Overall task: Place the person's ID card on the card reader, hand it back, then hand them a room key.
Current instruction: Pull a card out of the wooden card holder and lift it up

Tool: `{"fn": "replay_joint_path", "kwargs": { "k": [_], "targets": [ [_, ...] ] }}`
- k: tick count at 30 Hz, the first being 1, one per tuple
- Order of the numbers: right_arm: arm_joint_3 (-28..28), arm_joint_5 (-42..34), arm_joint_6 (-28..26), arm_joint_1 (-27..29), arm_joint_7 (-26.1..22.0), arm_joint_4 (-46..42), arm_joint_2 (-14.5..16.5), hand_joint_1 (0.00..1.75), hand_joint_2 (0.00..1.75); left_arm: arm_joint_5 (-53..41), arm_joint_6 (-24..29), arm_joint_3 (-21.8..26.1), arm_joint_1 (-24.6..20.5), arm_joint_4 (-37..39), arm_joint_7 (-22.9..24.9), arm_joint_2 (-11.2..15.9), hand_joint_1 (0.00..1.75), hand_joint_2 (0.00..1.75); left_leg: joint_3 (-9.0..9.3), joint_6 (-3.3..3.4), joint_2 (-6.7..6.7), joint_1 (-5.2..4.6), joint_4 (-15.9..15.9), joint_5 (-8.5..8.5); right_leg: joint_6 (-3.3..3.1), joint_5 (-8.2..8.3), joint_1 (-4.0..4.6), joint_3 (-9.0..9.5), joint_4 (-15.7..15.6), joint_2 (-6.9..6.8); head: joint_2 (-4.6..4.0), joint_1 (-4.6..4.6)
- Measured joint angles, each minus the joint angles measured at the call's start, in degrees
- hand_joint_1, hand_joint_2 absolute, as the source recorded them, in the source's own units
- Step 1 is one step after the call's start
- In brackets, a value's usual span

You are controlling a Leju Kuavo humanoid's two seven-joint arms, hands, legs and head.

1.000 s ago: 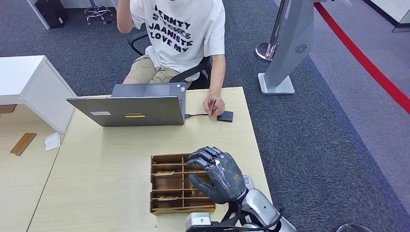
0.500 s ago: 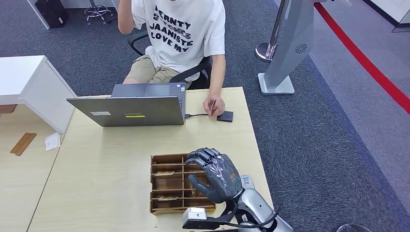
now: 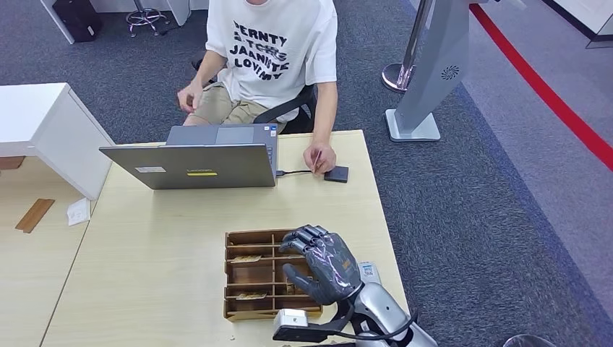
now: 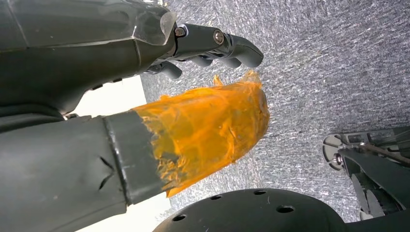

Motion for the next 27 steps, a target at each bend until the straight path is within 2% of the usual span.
{"fn": "replay_joint_path", "kwargs": {
  "k": [8, 12, 16, 27],
  "targets": [
    [-0.34, 0.03, 0.13, 0.00, 0.06, 0.94, 0.25, 0.88, 1.75, 0.01, 0.02, 0.00, 0.00, 0.00, 0.00, 0.00, 0.00, 0.00, 0.00, 0.00, 0.00, 0.00, 0.00, 0.00, 0.00, 0.00, 0.00, 0.00, 0.00, 0.00, 0.00, 0.00],
    [-0.48, 0.12, 0.13, 0.00, 0.16, 1.20, 0.27, 0.82, 1.75, 0.04, 0.02, 0.00, 0.00, 0.00, 0.00, 0.00, 0.00, 0.00, 0.00, 0.00, 0.00, 0.00, 0.00, 0.00, 0.00, 0.00, 0.00, 0.00, 0.00, 0.00, 0.00, 0.01],
    [-0.83, 0.36, 0.13, 0.01, 0.48, 1.62, 0.41, 0.87, 1.75, 0.04, 0.05, 0.00, 0.00, 0.00, 0.00, 0.00, 0.00, 0.00, 0.00, 0.00, 0.00, 0.00, 0.00, 0.00, 0.00, 0.00, 0.00, 0.00, 0.00, 0.00, 0.00, 0.00],
    [-2.16, 1.11, 0.14, 0.08, 0.67, 2.95, 0.57, 0.86, 1.75, 0.04, 0.17, 0.00, 0.00, 0.00, 0.00, 0.00, 0.00, 0.00, 0.00, 0.00, 0.00, 0.00, 0.00, 0.00, 0.00, 0.00, 0.00, 0.00, 0.00, 0.00, 0.00, 0.01]
  ]
}}
